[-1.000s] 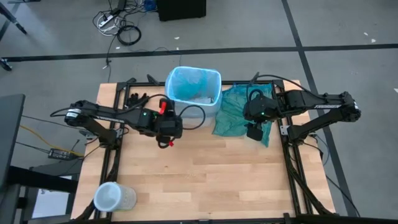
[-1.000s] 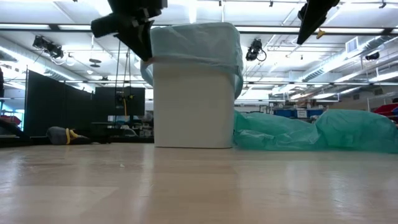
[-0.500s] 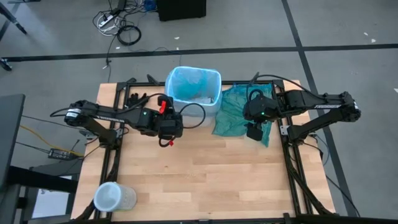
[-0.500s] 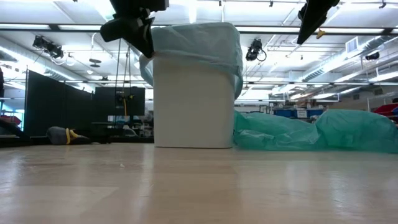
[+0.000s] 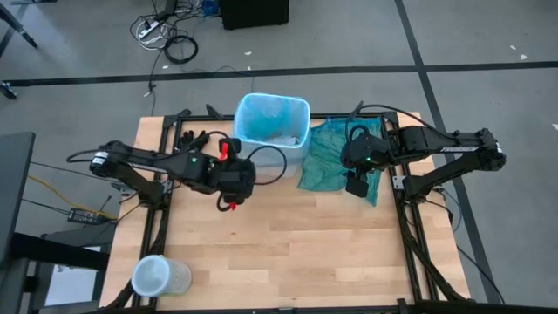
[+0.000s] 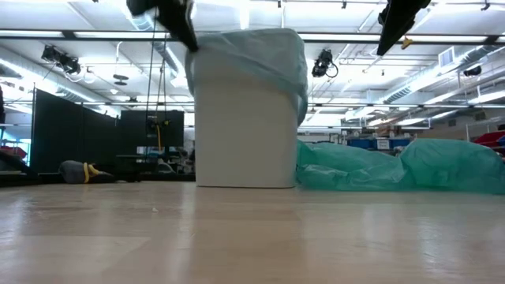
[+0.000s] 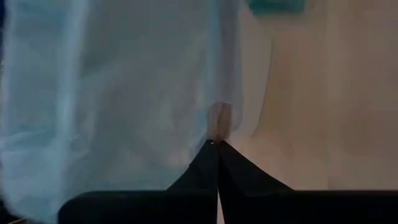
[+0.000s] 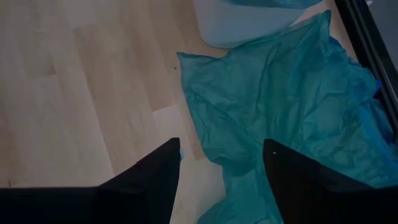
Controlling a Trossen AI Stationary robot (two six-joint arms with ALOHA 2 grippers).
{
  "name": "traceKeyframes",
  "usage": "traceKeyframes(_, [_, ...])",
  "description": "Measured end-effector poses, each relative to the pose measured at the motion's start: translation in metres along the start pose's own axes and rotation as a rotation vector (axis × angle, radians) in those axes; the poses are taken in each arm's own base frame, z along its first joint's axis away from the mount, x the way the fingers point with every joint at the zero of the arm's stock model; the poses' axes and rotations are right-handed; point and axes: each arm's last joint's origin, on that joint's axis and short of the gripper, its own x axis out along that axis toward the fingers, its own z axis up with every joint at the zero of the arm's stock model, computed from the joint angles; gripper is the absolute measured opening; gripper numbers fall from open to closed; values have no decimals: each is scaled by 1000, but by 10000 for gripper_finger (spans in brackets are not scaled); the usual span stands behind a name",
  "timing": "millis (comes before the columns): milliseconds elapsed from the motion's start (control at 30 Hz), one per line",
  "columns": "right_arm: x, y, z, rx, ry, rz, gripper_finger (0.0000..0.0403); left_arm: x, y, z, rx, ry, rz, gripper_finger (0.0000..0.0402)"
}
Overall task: Place trash/remove bag and relplace
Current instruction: Remove the blue plastic trash bag from the trash bin
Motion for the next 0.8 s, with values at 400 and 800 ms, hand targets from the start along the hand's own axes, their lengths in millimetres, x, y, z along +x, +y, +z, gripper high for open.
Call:
traceKeyframes(400, [0, 0, 0, 14, -1, -3, 197, -82, 47, 21, -95, -221, 100, 1])
traceKeyframes(800, [0, 0, 0, 50, -1, -2, 187, -97, 69, 21, -77, -243, 139, 0])
